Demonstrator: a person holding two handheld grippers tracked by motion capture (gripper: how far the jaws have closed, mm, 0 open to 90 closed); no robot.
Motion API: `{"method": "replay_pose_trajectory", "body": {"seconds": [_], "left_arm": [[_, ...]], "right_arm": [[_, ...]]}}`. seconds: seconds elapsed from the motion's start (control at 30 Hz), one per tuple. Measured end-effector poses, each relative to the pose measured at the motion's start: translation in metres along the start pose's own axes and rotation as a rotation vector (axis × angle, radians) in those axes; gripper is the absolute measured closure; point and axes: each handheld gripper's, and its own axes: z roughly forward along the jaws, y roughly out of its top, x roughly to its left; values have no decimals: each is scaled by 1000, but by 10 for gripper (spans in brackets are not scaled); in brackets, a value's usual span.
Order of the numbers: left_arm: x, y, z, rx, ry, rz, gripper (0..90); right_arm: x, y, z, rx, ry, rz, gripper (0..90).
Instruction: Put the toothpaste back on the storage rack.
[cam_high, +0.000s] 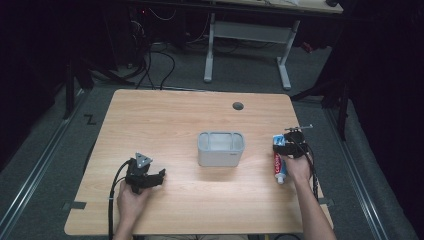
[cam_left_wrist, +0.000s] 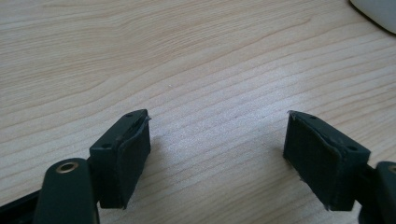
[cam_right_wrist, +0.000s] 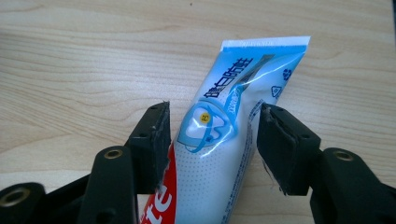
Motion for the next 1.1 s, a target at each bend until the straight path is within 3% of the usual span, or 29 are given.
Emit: {"method": "replay_pose_trajectory", "body": {"seconds": [0.4, 1.1], "left_arm": [[1, 0, 0, -1, 5, -6, 239], [1, 0, 0, -2, 16, -15, 244]], "right_arm": [[2, 8, 11, 60, -32, -1, 441], [6, 13, 18, 95, -74, 8, 427]]}}
